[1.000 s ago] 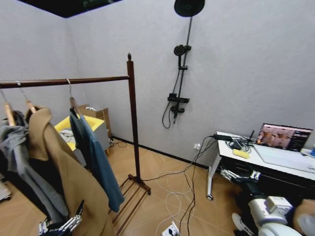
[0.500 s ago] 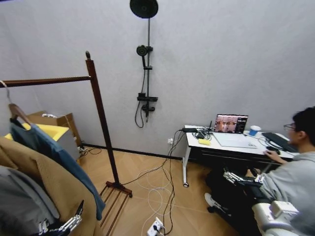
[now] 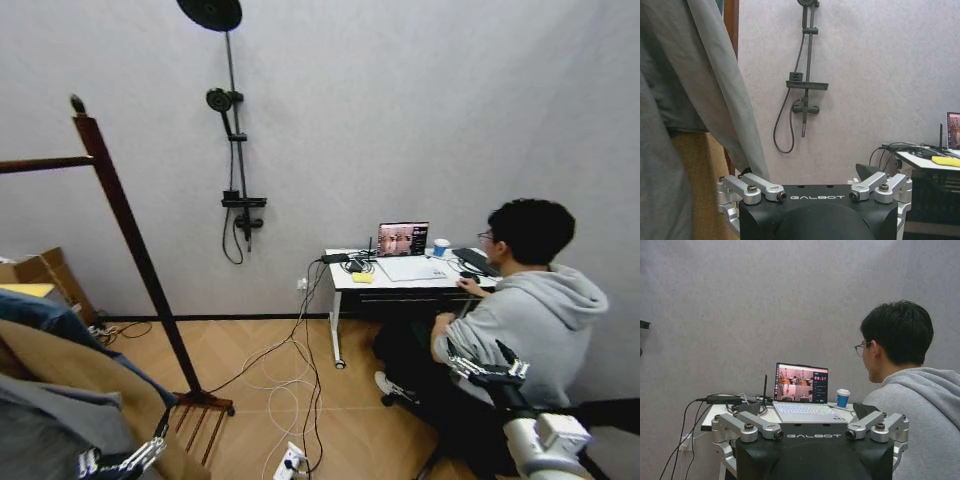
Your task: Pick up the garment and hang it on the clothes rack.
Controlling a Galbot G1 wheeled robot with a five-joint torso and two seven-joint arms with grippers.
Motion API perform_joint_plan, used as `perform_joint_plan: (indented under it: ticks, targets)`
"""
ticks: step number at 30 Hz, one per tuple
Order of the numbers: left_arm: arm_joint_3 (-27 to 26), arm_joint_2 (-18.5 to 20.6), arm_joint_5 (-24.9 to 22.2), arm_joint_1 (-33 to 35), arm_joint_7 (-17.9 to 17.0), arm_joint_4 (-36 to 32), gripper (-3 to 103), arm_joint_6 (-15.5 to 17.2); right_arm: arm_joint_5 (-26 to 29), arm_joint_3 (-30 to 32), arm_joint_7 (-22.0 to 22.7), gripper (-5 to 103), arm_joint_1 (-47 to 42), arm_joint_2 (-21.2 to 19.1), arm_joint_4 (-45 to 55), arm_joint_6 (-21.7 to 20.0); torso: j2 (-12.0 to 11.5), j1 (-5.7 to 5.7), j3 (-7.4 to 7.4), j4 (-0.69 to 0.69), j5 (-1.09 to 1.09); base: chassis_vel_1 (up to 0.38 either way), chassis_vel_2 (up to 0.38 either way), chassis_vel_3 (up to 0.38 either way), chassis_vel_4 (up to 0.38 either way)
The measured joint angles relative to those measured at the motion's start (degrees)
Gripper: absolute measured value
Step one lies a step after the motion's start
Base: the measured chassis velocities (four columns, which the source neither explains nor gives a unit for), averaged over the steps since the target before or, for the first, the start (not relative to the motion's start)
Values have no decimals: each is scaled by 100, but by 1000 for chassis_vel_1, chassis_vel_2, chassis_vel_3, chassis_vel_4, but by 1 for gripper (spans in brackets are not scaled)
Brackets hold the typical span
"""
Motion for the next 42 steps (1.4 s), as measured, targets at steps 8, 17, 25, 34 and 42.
perform_joint_plan:
  ticks: [8,17,25,34,42]
  targets:
    - [0,0,0,0,-1,0,100,0,-175,-278,60,100,155,55,34,-139,-1,1,0,1,0,55,-66,-53,49]
    - [0,-1,0,0,-2,0,100,0,-221,-413,128,100,390,14,77,-363,1,-3,-1,2,0,138,-152,-138,134]
    - [0,0,0,0,-2,0,100,0,-167,-433,129,100,341,43,141,-360,1,-1,-1,0,1,84,-131,-127,78]
    - [0,0,0,0,-2,0,100,0,-251,-625,121,100,318,70,135,-327,0,-1,0,1,1,88,-88,-90,95]
    - [0,0,0,0,-2,0,100,0,-288,-697,127,100,295,75,134,-296,-1,1,0,2,1,103,-98,-109,100]
